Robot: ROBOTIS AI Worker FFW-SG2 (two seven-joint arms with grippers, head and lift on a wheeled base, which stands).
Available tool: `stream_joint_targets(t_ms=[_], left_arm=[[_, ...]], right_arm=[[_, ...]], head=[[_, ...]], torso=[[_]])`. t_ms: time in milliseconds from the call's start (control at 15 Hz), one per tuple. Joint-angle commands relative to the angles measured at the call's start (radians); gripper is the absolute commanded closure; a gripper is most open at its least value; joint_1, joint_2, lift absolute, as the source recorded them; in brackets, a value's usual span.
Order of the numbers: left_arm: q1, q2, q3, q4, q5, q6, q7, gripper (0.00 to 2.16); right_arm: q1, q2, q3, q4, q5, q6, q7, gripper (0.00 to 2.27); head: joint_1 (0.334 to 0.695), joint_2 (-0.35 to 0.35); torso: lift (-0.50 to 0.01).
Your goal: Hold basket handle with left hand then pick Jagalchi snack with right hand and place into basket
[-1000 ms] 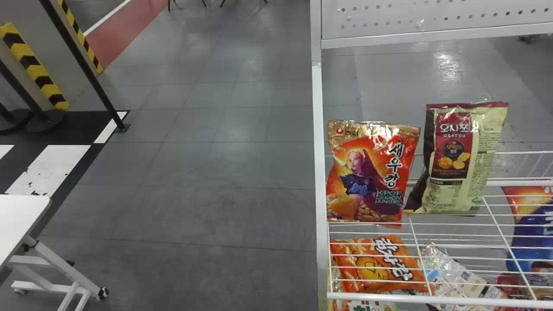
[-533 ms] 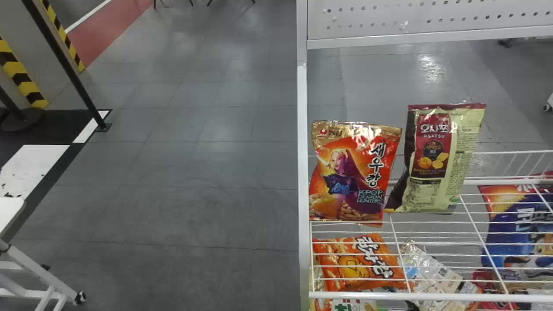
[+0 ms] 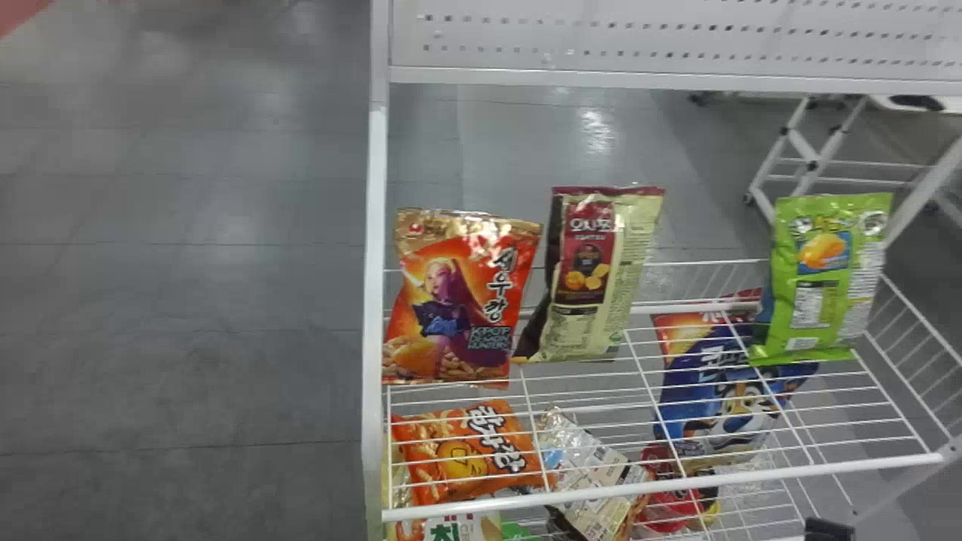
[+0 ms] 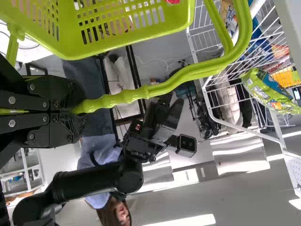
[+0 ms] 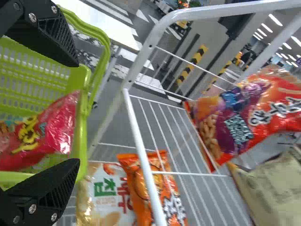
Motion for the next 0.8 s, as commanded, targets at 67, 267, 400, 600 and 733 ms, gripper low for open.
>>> stream_joint_targets(t_ms=[67, 267, 400, 600, 733], left_arm=[[0.000, 0.001, 0.000, 0.002, 0.000, 0.000, -0.010, 2.15], [0.002, 0.001, -0.002, 0.002, 0.000, 0.000, -0.010, 2.15], [0.002, 0.001, -0.003, 0.002, 0.000, 0.000, -0.010, 2.15], [0.002, 0.001, -0.005, 0.003, 0.000, 0.000, -0.010, 2.15], [0.002, 0.001, -0.005, 0.005, 0.000, 0.000, -0.010, 2.15]], right_arm=[[0.009, 0.001, -0.035, -0.001, -0.002, -0.153, -0.001, 0.11], [0.015, 0.001, -0.048, 0.030, 0.006, -0.368, -0.034, 0.12], [0.021, 0.001, -0.043, 0.076, 0.024, -0.555, -0.075, 0.13], [0.023, 0.001, -0.014, 0.169, 0.066, -0.837, -0.144, 0.13], [0.023, 0.001, 0.014, 0.223, 0.101, -0.963, -0.198, 0.13]], head=[[0.695, -0.236], [0.695, -0.287], [0.695, -0.342], [0.695, -0.350], [0.695, -0.350]], torso=[[-0.008], [-0.008], [-0.008], [-0.008], [-0.008]])
